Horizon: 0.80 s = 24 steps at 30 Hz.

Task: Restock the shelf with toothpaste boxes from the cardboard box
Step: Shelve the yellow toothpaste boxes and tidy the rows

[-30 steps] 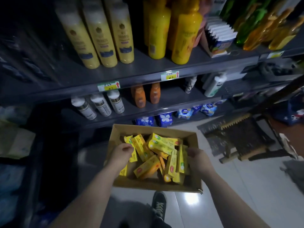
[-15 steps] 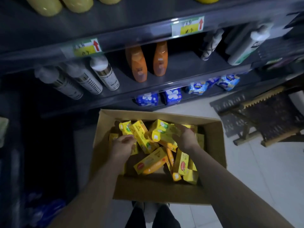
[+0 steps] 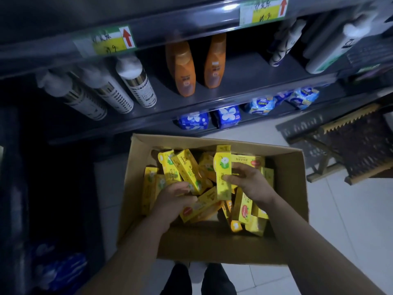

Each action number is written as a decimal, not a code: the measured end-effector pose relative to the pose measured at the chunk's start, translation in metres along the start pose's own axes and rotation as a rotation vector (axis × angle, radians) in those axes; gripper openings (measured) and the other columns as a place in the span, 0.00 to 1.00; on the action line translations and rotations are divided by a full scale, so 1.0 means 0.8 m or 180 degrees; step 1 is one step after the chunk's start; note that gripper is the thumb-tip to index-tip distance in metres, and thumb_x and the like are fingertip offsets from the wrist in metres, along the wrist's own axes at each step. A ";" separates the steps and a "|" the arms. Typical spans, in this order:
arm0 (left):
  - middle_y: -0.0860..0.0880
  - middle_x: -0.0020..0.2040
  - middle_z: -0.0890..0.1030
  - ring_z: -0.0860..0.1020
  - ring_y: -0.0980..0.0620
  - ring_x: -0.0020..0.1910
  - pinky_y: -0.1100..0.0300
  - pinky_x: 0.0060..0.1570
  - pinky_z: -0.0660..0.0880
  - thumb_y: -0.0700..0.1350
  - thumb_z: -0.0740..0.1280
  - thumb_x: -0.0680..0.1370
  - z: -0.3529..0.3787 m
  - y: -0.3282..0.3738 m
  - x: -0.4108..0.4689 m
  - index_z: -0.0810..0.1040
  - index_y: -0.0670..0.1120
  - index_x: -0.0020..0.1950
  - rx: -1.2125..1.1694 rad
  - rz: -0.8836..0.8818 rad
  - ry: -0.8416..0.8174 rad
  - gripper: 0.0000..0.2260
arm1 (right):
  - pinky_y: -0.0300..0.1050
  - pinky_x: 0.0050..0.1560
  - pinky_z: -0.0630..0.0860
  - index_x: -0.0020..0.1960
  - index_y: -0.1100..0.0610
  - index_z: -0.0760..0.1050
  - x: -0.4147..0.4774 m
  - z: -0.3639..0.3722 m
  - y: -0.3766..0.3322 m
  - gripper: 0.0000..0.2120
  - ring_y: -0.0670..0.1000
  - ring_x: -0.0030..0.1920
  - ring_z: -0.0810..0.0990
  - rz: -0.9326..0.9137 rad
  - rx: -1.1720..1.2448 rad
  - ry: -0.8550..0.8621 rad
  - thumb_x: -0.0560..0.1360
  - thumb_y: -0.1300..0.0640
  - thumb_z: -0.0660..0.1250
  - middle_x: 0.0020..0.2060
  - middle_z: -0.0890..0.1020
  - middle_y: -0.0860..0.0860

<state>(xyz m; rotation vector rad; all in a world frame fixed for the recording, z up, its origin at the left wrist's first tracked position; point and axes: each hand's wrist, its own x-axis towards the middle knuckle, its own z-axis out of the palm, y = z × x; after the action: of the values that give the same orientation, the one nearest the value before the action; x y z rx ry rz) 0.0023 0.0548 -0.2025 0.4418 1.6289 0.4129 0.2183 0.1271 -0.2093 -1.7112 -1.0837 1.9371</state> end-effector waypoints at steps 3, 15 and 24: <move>0.53 0.68 0.73 0.71 0.51 0.66 0.55 0.59 0.69 0.39 0.75 0.70 0.009 0.007 -0.010 0.69 0.53 0.71 0.0126 0.0011 -0.0373 0.32 | 0.46 0.55 0.80 0.60 0.63 0.75 -0.011 0.011 0.000 0.17 0.55 0.56 0.82 0.0280 0.0581 -0.0100 0.73 0.62 0.71 0.56 0.82 0.58; 0.50 0.59 0.79 0.78 0.50 0.57 0.52 0.56 0.77 0.46 0.65 0.79 -0.017 0.008 -0.014 0.77 0.56 0.61 -0.0791 0.0336 0.0060 0.12 | 0.39 0.53 0.78 0.64 0.64 0.72 -0.003 0.012 0.013 0.17 0.56 0.62 0.76 0.0185 0.0201 0.0204 0.76 0.71 0.64 0.59 0.78 0.56; 0.58 0.49 0.76 0.78 0.68 0.40 0.70 0.36 0.75 0.46 0.59 0.82 -0.038 0.002 -0.019 0.71 0.55 0.59 -0.1040 0.0526 0.0798 0.07 | 0.42 0.56 0.72 0.74 0.54 0.64 0.060 0.023 0.016 0.25 0.56 0.66 0.72 0.0215 -0.1698 0.0307 0.79 0.56 0.64 0.70 0.71 0.54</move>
<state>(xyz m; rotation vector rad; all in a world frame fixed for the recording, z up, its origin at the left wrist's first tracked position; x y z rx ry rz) -0.0267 0.0483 -0.1855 0.2850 1.7301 0.8732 0.1934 0.1459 -0.2521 -2.1028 -1.6292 1.6739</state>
